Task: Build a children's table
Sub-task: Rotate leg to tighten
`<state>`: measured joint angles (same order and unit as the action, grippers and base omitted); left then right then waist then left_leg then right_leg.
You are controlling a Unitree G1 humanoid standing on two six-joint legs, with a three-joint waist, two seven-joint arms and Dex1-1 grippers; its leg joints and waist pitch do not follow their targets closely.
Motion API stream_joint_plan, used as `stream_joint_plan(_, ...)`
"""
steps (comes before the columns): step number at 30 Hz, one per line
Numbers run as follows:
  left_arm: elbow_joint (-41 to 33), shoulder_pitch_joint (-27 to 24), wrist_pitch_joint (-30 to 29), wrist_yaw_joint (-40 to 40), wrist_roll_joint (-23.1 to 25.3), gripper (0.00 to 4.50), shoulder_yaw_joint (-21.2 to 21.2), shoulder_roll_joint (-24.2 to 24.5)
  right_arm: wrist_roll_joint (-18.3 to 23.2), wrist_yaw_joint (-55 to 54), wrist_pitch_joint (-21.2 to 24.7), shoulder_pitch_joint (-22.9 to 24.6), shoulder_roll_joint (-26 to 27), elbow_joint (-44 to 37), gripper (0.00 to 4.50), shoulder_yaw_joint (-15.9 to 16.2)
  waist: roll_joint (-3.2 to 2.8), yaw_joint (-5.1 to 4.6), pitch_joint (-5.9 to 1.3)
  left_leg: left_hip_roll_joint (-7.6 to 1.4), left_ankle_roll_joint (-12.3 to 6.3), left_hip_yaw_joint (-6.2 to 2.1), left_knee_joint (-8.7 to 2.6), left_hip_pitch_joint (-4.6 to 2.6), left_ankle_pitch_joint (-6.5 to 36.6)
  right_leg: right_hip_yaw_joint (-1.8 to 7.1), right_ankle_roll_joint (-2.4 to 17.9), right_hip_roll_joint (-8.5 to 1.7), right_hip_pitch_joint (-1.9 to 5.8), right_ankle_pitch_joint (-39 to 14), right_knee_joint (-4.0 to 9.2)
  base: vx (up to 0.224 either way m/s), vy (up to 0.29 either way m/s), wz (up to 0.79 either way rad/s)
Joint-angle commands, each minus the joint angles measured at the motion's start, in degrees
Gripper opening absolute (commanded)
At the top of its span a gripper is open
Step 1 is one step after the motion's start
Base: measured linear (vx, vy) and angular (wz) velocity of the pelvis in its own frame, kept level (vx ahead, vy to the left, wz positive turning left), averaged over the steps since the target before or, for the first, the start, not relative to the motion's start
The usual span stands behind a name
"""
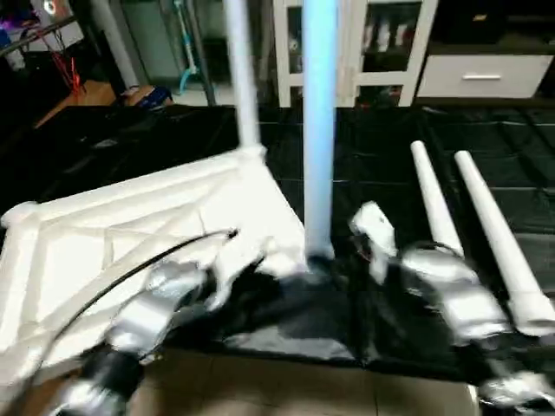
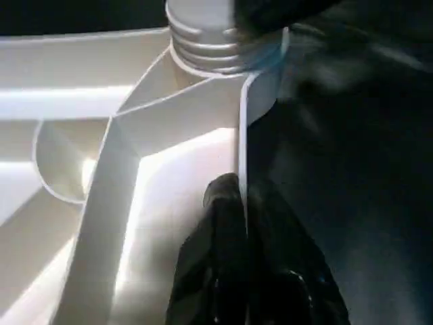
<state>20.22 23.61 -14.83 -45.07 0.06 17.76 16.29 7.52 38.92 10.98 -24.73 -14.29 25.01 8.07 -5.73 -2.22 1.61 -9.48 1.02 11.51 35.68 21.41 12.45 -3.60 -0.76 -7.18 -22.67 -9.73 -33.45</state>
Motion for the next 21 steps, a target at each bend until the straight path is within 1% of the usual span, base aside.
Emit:
stream_joint_plan(1, 3.4, 1.8, -0.3, 7.3, 1.0, 0.00, -0.7, -2.8, -2.7, -10.5, 1.1, 0.1, 2.8, 4.2, 2.40, -1.4, 1.14, -0.57, -2.00, -2.66, 2.97, -2.62, -6.14, -1.04, 27.1, 0.96, 6.8, -1.39, 0.76, -32.7, 5.12, -0.060, 0.012, -0.01)
stream_joint_plan(2, 6.7, 4.1, -0.1, 12.5, 1.4, 0.00, -2.5, -5.2, -2.9, -16.4, 0.3, -0.1, 6.4, 5.7, 2.36, -2.6, 1.62, -0.99, -2.04, -2.59, 3.11, -2.65, -6.18, -1.33, 28.5, 0.82, 6.1, -1.29, 0.50, -33.5, 5.61, -0.060, 0.012, -0.01)
stream_joint_plan(3, 8.4, 5.3, 0.8, 14.8, 2.0, 0.00, -3.0, -5.9, -2.8, -18.0, -0.2, -0.1, 8.1, 6.0, 2.33, -2.6, 1.59, -1.14, -2.05, -2.37, 2.90, -2.74, -6.18, -1.40, 29.4, 0.60, 5.6, -1.28, 0.44, -34.1, 5.90, -0.053, 0.015, 0.01)
stream_joint_plan(4, 9.0, 5.7, 1.1, 15.6, 2.3, 0.00, -3.1, -6.1, -2.7, -18.5, -0.5, -0.1, 8.7, 6.0, 2.31, -2.6, 1.56, -1.26, -1.95, -2.37, 2.67, -2.84, -6.27, -1.45, 30.1, 0.55, 5.2, -1.29, 0.27, -35.0, 6.06, 0.000, 0.000, 0.00)
stream_joint_plan(5, 10.0, 6.2, 1.7, 16.0, 2.6, 0.00, -3.2, -6.4, -2.7, -19.1, -0.8, -0.2, 9.7, 6.3, 2.17, -2.5, 1.51, -1.42, -1.81, -2.30, 2.39, -3.06, -6.32, -1.29, 31.3, 0.37, 4.4, -1.35, 0.29, -36.4, 6.26, 0.000, 0.000, 0.00)
stream_joint_plan(6, 10.6, 6.5, 2.2, 15.9, 2.2, 0.00, -3.6, -6.9, -2.6, -19.6, -1.3, -0.2, 11.1, 6.1, 2.17, -2.5, 1.30, -1.47, -1.77, -2.36, 2.50, -3.26, -6.40, -1.32, 32.1, 0.27, 4.1, -1.41, 0.37, -36.8, 6.27, 0.000, 0.000, 0.00)
stream_joint_plan(7, 11.3, 6.6, 2.8, 15.9, 2.1, 0.00, -3.9, -7.3, -2.6, -20.3, -1.9, -0.1, 12.1, 6.2, 2.11, -2.6, 1.16, -1.79, -1.70, -2.39, 2.53, -3.46, -6.60, -1.11, 33.4, 0.14, 3.7, -1.43, 0.46, -37.0, 6.35, 0.000, 0.000, 0.00)
stream_joint_plan(8, 11.4, 6.6, 3.1, 15.1, 2.1, 0.00, -3.7, -7.5, -2.3, -19.2, -2.4, -0.2, 13.0, 5.9, 2.06, -2.1, 1.08, -2.00, -1.63, -2.36, 2.60, -3.59, -6.74, -1.10, 34.6, -0.06, 3.4, -1.43, 0.50, -37.0, 6.51, 0.000, 0.000, 0.00)
stream_joint_plan(9, 11.4, 6.5, 3.2, 14.6, 2.1, 0.00, -3.6, -7.6, -2.2, -18.4, -2.7, -0.2, 13.5, 5.6, 2.06, -1.7, 1.00, -2.23, -1.68, -2.46, 2.74, -3.78, -6.99, -1.20, 35.5, -0.11, 3.6, -1.45, 0.64, -36.0, 6.51, 0.000, 0.000, 0.00)
stream_joint_plan(10, 11.2, 6.1, 3.5, 13.7, 2.1, 0.00, -3.2, -7.5, -2.0, -17.7, -3.7, -0.2, 13.6, 5.0, 2.03, -1.5, 1.11, -2.35, -1.71, -2.46, 2.72, -3.79, -7.03, -1.20, 35.6, -0.09, 3.7, -1.45, 0.66, -35.5, 6.57, 0.000, 0.000, 0.00)
stream_joint_plan(11, 10.6, 5.5, 3.7, 12.6, 2.0, 0.00, -2.9, -7.1, -1.1, -16.7, -4.1, -0.2, 13.6, 4.4, 2.03, -1.9, 1.08, -2.41, -1.71, -2.43, 2.60, -3.72, -7.04, -1.37, 35.8, 0.07, 4.1, -1.49, 0.43, -34.9, 6.66, 0.000, 0.000, 0.00)
stream_joint_plan(12, 9.9, 4.5, 4.4, 10.9, 1.8, 0.00, -2.2, -6.5, 0.2, -15.2, -4.8, -0.2, 13.3, 3.3, 2.55, -2.8, 1.08, -2.58, -1.77, -2.44, 2.27, -3.80, -7.06, -1.21, 35.7, 0.17, 4.5, -1.62, 0.55, -34.5, 6.64, 0.000, 0.000, 0.00)
stream_joint_plan(13, 9.1, 3.7, 4.5, 10.0, 1.6, 0.00, -1.9, -5.9, 1.0, -13.4, -4.9, -0.2, 12.2, 1.9, 2.55, -3.2, 1.41, -2.79, -1.84, -2.55, 1.79, -3.83, -7.14, -0.68, 34.6, 0.33, 4.9, -1.78, 0.90, -33.3, 6.44, 0.000, 0.000, 0.00)
stream_joint_plan(14, 8.8, 3.4, 4.5, 9.7, 1.5, 0.00, -1.9, -5.8, 1.0, -13.3, -5.0, -0.2, 11.8, 1.6, 2.70, -3.4, 1.32, -2.71, -1.90, -2.59, 1.39, -3.81, -7.13, -0.56, 33.9, 0.43, 5.2, -1.91, 1.04, -32.7, 6.31, 0.000, 0.000, 0.00)
stream_joint_plan(15, 8.4, 3.0, 4.7, 9.0, 1.4, 0.00, -1.8, -5.4, 1.1, -13.1, -5.2, -0.1, 11.3, 1.1, 2.77, -3.6, 1.25, -2.57, -1.85, -2.65, 1.02, -3.65, -7.09, -0.58, 33.1, 0.59, 5.7, -1.94, 0.76, -32.1, 6.27, 0.000, 0.000, 0.00)
stream_joint_plan(16, 7.9, 2.6, 5.0, 8.3, 1.3, 0.00, -1.6, -5.0, 1.5, -12.5, -5.2, -0.1, 10.8, 0.6, 2.77, -3.9, 1.40, -2.71, -1.89, -2.63, 0.87, -3.63, -7.08, -0.40, 32.6, 0.62, 5.9, -1.92, 0.88, -31.9, 6.21, 0.000, 0.000, 0.00)
stream_joint_plan(17, 7.1, 2.1, 5.2, 7.3, 1.1, 0.00, -1.5, -4.5, 1.7, -11.6, -5.1, -0.3, 10.0, -0.1, 2.86, -4.1, 1.78, -2.77, -2.25, -2.64, 0.29, -3.59, -6.97, 0.09, 29.9, 0.76, 6.5, -2.07, 1.26, -30.0, 5.90, 0.000, 0.000, 0.00)
stream_joint_plan(18, 6.2, 1.7, 5.0, 6.3, 0.8, 0.00, -1.5, -4.0, 2.0, -10.9, -5.0, -0.6, 9.2, -0.8, 2.97, -4.4, 1.60, -2.33, -2.44, -2.73, -0.43, -3.40, -6.88, 0.16, 27.0, 0.92, 7.3, -2.10, 1.32, -27.4, 5.68, 0.000, 0.000, 0.00)
stream_joint_plan(19, 4.1, 1.1, 5.4, 3.1, -0.1, 0.00, -1.1, -2.8, 2.8, -8.0, -3.8, -1.3, 7.6, -2.1, 3.05, -4.3, 1.86, -2.28, -2.36, -2.70, -0.96, -3.18, -6.86, 0.24, 26.2, 0.98, 7.8, -2.03, 1.26, -26.8, 5.72, 0.000, 0.000, 0.00)
stream_joint_plan(20, 1.7, 0.2, 5.8, -0.1, -1.4, 0.00, -0.8, -1.4, 4.2, -4.1, -2.4, -1.7, 5.8, -3.8, 3.11, -4.1, 1.75, -1.95, -2.42, -2.77, -1.84, -3.04, -6.77, 0.34, 24.5, 1.09, 8.7, -2.06, 1.47, -25.3, 5.44, 0.000, 0.000, 0.00)
stream_joint_plan(21, -0.4, -0.6, 6.2, -3.0, -2.5, 0.00, -0.6, -0.2, 5.5, -0.7, -1.1, -2.0, 4.4, -5.3, 3.19, -3.8, 1.67, -1.57, -2.31, -2.95, -2.40, -2.79, -6.74, 0.16, 23.6, 1.22, 9.3, -2.03, 1.30, -24.6, 5.46, 0.000, 0.000, 0.00)
